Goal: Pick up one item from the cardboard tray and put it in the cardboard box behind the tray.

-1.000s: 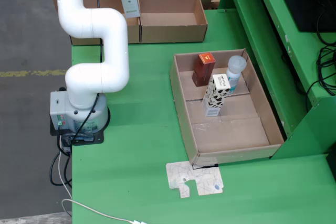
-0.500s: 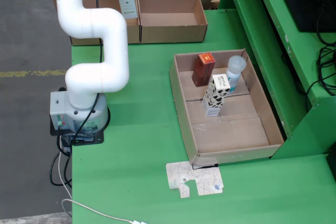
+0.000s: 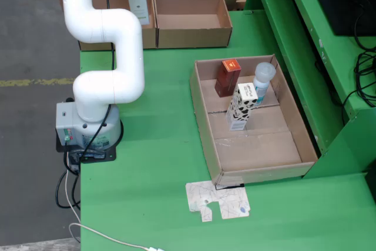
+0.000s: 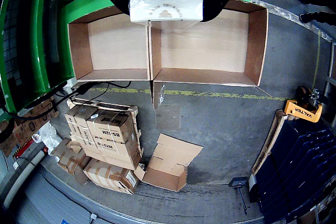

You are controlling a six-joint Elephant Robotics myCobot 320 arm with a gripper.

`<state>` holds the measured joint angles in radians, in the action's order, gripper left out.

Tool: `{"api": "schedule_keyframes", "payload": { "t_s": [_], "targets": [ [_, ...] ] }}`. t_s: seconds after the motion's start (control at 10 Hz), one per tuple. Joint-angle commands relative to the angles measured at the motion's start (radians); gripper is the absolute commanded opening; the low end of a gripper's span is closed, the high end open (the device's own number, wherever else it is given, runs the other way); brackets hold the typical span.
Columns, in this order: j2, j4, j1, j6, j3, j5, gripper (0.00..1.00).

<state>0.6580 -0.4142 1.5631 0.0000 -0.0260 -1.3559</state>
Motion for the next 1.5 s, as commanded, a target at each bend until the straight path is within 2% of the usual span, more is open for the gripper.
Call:
{"api": "schedule_keyframes", "payload": {
  "t_s": [0.0, 0.6, 1.4],
  "targets": [
    [-0.034, 0.01, -0.003, 0.005, 0.026, -0.008, 0.0],
    [-0.03, -0.063, -0.022, 0.03, 0.026, -0.065, 0.0],
    [0.008, -0.067, -0.088, -0.04, 0.026, -0.061, 0.0]
  ]
}}
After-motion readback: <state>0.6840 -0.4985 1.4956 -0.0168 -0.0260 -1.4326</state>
